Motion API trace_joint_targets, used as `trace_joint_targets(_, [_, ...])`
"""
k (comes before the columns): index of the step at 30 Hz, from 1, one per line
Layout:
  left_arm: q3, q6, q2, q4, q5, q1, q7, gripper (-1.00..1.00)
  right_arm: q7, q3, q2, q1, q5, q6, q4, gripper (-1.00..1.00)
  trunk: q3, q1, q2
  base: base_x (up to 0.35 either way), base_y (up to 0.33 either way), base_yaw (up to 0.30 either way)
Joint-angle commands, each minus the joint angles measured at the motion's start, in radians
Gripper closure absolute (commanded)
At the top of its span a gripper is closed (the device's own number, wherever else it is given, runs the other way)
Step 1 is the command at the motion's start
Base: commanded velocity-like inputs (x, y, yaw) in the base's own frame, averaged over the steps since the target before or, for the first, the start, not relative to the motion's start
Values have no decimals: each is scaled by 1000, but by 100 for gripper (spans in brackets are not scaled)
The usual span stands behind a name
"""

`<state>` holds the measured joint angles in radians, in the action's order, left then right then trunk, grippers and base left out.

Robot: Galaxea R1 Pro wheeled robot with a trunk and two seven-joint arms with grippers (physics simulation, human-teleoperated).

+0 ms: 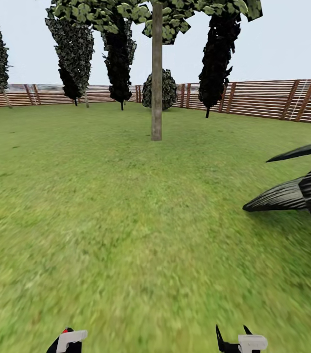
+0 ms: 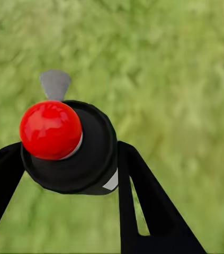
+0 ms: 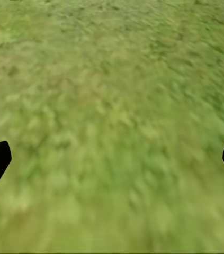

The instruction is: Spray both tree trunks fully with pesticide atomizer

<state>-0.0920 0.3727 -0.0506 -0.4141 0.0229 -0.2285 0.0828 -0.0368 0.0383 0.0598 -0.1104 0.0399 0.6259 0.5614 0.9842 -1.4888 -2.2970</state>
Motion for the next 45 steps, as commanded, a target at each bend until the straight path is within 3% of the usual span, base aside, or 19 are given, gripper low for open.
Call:
trace_joint_targets(1, [0,0,0,0,0,0,0,100,0,0,0,0,0,0,0,-100,0,0,0,338,0,0])
trace_joint_targets(45, [0,0,0,0,0,0,1,100,0,0,0,0,0,0,0,-100,0,0,0,338,0,0])
